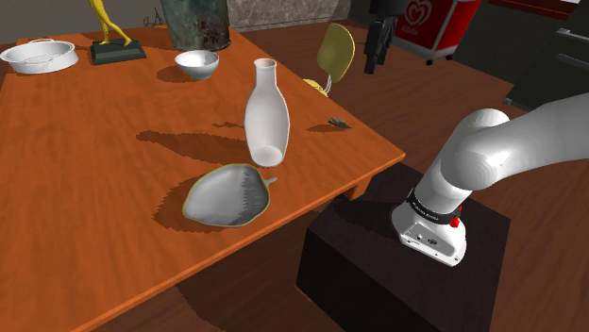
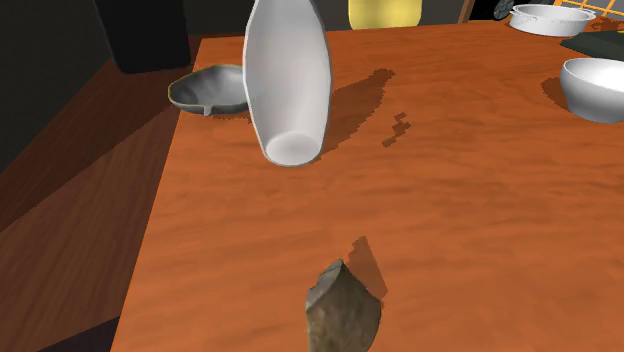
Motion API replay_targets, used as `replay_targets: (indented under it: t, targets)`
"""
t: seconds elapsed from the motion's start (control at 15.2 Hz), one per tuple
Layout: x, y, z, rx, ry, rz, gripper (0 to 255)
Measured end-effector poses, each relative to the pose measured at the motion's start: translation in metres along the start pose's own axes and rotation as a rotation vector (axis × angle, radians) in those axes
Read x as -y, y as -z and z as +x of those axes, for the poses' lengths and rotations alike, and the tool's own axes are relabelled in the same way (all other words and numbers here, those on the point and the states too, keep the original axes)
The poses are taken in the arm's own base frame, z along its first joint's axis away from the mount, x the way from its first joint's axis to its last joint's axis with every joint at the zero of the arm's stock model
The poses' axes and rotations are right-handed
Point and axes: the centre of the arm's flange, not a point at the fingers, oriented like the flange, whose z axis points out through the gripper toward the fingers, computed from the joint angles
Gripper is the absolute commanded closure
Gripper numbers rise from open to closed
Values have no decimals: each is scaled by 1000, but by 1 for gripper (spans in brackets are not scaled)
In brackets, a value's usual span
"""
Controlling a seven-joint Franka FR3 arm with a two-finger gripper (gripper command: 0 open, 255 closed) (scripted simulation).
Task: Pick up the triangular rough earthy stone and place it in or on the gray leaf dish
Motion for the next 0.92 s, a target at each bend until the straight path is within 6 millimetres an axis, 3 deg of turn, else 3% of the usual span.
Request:
replay_targets:
  t: [0.2, 0.66, 0.92]
  targets:
    - [10, -13, 6, 0, 24, -39, 0]
    - [53, -99, 45, -6, 154, -259, 0]
    - [59, -129, 52, -10, 188, -313, 0]
